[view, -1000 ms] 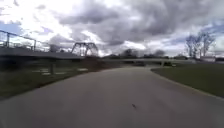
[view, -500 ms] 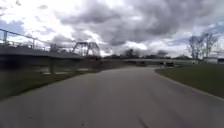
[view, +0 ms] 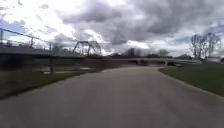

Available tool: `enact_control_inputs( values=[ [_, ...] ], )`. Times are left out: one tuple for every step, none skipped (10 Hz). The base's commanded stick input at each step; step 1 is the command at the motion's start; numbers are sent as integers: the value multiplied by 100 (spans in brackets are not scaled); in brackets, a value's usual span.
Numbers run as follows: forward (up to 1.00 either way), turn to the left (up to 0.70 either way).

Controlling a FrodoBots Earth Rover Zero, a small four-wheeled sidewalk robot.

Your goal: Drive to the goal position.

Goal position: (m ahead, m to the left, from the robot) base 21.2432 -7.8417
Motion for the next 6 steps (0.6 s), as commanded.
enact_control_inputs(
  values=[
    [100,0],
    [100,0],
    [100,0],
    [100,-5],
    [100,-5],
    [100,-6]
  ],
)
